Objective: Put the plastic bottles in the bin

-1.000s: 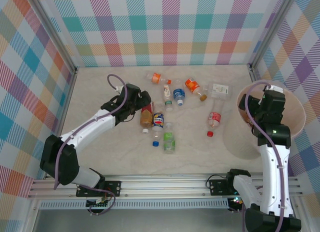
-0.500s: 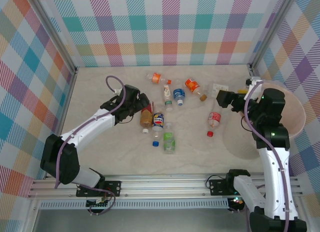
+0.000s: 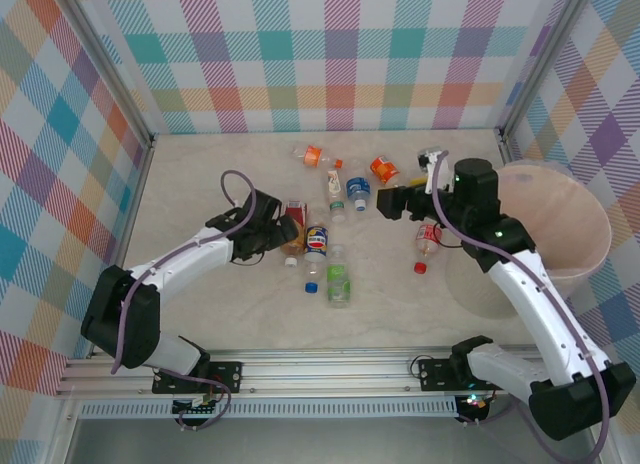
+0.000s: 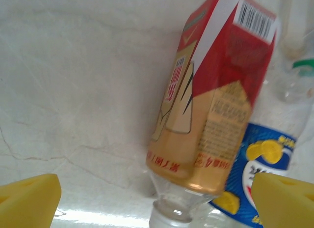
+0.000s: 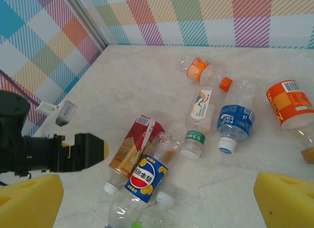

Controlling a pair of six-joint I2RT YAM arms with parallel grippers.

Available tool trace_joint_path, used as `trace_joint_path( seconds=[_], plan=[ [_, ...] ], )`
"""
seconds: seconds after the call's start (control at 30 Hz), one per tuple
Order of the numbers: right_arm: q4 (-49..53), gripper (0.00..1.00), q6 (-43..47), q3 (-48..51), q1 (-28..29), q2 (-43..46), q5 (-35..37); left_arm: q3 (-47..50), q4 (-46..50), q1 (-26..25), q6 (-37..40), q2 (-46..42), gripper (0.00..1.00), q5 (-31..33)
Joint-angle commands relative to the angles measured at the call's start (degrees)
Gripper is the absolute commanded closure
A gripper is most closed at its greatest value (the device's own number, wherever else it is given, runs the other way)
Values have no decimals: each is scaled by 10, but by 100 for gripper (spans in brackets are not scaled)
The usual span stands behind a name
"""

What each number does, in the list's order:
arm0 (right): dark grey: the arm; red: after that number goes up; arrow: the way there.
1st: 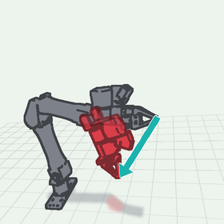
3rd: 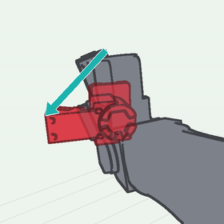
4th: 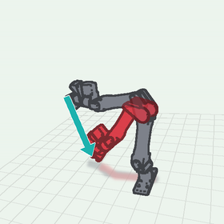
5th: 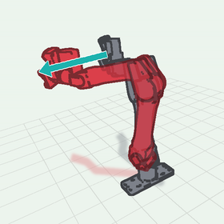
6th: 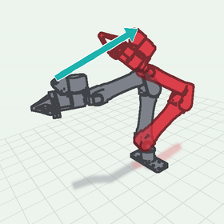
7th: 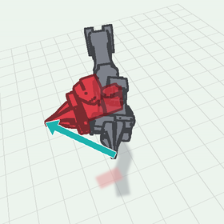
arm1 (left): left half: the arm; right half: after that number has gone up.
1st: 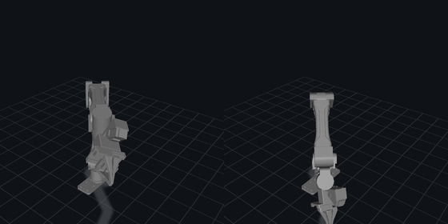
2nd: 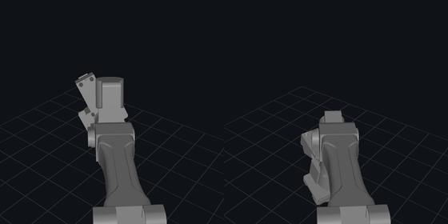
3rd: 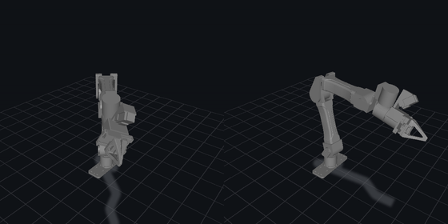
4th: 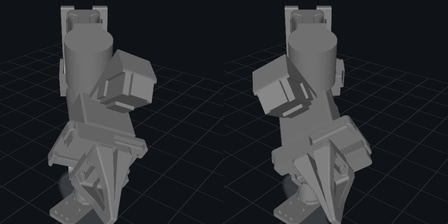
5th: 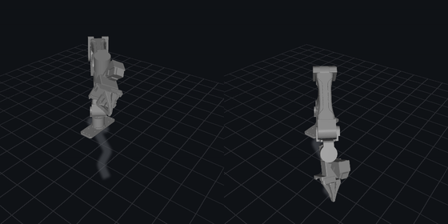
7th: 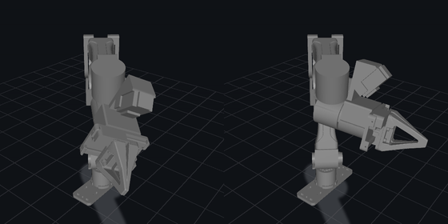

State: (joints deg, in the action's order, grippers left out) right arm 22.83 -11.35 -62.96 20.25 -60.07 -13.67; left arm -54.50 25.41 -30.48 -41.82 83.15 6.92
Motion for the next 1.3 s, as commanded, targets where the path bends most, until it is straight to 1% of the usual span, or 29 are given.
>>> trace_joint_path(
  seconds=[0.0, 0.17, 0.23, 0.3, 0.4, 0.43, 0.57, 0.83, 1.07, 1.13, 1.27],
  plan=[
    [-37, 0, -4, -14, 13, -16, 35, 7, -2, -18, 46, -2, 2, -7],
    [-37, 0, -9, -12, 17, -24, 55, -5, -33, -19, 106, 30, 3, -26],
    [-34, 0, -10, -11, 17, -23, 62, -10, -46, -19, 123, 43, 3, -22],
    [-29, 0, -10, -10, 18, -20, 70, -21, -48, -19, 139, 66, 6, -19],
    [-23, 0, -12, -9, 18, -15, 77, -25, -69, -19, 174, 93, 9, -59],
    [-22, 0, -13, -8, 18, -14, 79, -25, -75, -19, 180, 98, 9, -60],
    [-19, 0, -20, -3, 18, -12, 81, -35, -72, -19, 188, 125, 10, -30],
    [-19, 0, -27, -3, 18, -18, 81, -50, -90, -18, 196, 181, 8, -23],
    [-20, 0, -36, 2, 18, -16, 86, -43, -116, -16, 200, 172, 18, -22],
    [-23, 0, -39, 6, 18, -14, 89, -37, -120, -13, 202, 163, 19, -32],
    [-28, 0, -44, 10, 18, -13, 94, -26, -123, -5, 203, 144, 26, -40]
  ],
)
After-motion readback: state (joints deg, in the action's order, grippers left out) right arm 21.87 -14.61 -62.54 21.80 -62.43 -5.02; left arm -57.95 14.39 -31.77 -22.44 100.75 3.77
